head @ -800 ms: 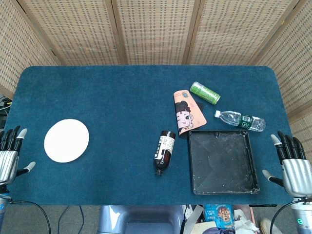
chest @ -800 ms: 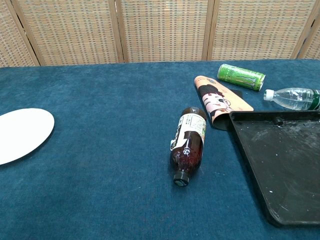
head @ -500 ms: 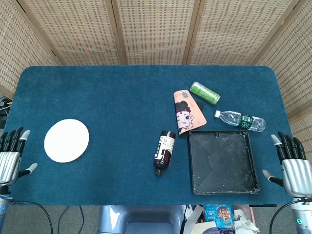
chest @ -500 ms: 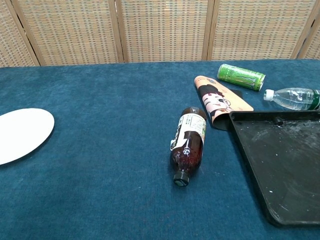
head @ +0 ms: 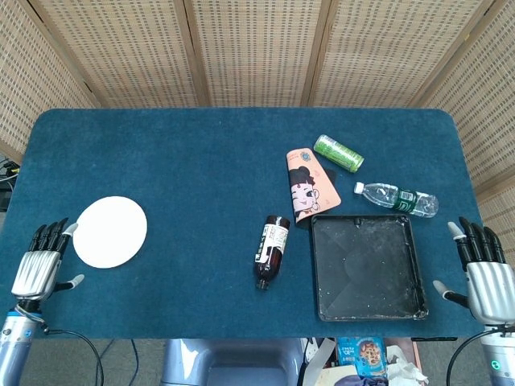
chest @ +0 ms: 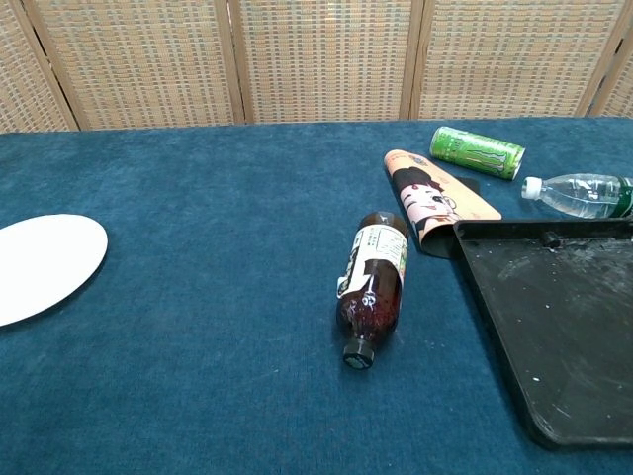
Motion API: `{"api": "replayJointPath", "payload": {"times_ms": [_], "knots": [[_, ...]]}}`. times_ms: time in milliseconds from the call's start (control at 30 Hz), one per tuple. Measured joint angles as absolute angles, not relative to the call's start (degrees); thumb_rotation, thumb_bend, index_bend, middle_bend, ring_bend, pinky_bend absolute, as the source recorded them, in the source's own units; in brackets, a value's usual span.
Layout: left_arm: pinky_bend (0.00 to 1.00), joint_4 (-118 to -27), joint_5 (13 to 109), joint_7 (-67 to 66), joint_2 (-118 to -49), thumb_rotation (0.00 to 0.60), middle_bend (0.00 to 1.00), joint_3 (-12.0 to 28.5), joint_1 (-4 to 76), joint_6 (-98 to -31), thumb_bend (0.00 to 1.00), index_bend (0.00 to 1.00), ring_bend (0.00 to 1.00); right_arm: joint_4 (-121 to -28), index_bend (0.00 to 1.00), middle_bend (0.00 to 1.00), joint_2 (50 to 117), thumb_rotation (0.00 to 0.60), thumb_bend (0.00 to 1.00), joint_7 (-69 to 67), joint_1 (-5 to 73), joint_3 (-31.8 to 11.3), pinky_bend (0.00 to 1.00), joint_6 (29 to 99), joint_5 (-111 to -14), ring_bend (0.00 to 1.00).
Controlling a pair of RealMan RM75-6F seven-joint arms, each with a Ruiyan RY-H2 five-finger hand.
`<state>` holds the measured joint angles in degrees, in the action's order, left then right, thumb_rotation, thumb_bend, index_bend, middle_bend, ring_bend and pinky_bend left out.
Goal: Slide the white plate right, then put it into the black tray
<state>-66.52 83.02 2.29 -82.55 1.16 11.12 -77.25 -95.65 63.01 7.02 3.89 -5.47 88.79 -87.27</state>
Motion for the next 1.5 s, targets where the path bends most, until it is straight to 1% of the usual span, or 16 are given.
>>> {"api": "replayJointPath", "payload": {"times_ms": [100,233,433,767,867,967,1100,1233,1367,1500], "knots": [[0.00,-61.92,82.91,4.36,-85.54,0.600,0.00,1.10,11.95,-75.21,0.14,0.20,0.00,-95.59,0.00,0.00,63.02,0.600,0.00,6.92,3.94,-5.45,0.00,88.62,-87.21,0.00],[0.00,-57.57,82.64,5.89,-88.66,0.600,0.00,1.45,13.12,-73.25,0.14,0.21,0.00,-95.57,0.00,0.00,63.01,0.600,0.00,6.83,3.99,-5.45,0.00,88.50,-87.15,0.00],[0.00,-53.89,82.38,7.38,-91.30,0.600,0.00,1.78,14.51,-70.89,0.15,0.28,0.00,-95.58,0.00,0.00,63.00,0.600,0.00,6.66,4.08,-5.45,0.00,88.24,-87.01,0.00],[0.00,-50.68,82.25,7.76,-93.36,0.600,0.00,2.38,15.90,-69.50,0.15,0.31,0.00,-95.47,0.00,0.00,62.99,0.600,0.00,6.32,4.19,-5.47,0.00,87.89,-86.72,0.00],[0.00,-50.19,82.20,7.52,-93.71,0.600,0.00,2.56,16.37,-68.97,0.17,0.31,0.00,-95.39,0.00,0.00,63.02,0.600,0.00,6.23,4.25,-5.51,0.00,87.74,-86.56,0.00],[0.00,-49.82,81.94,7.46,-93.99,0.600,0.00,2.76,16.68,-68.37,0.22,0.33,0.00,-95.36,0.00,0.00,63.07,0.600,0.00,6.07,4.31,-5.53,0.00,87.62,-86.50,0.00],[0.00,-49.21,81.35,7.81,-94.39,0.600,0.00,3.37,17.32,-67.45,0.31,0.39,0.00,-95.34,0.00,0.00,63.07,0.600,0.00,5.86,4.35,-5.54,0.00,87.59,-86.51,0.00],[0.00,-48.80,81.05,8.39,-94.56,0.600,0.00,3.90,17.78,-67.20,0.37,0.42,0.00,-95.34,0.00,0.00,63.07,0.600,0.00,5.52,4.36,-5.55,0.00,87.58,-86.50,0.00],[0.00,-48.61,81.01,8.98,-94.48,0.600,0.00,4.24,18.08,-67.35,0.38,0.47,0.00,-95.31,0.00,0.00,63.05,0.600,0.00,5.38,4.42,-5.56,0.00,87.44,-86.42,0.00],[0.00,-48.43,80.73,9.50,-94.55,0.600,0.00,4.79,18.38,-67.47,0.39,0.58,0.00,-95.32,0.00,0.00,63.07,0.600,0.00,5.27,4.46,-5.51,0.00,87.38,-86.48,0.00]]}}
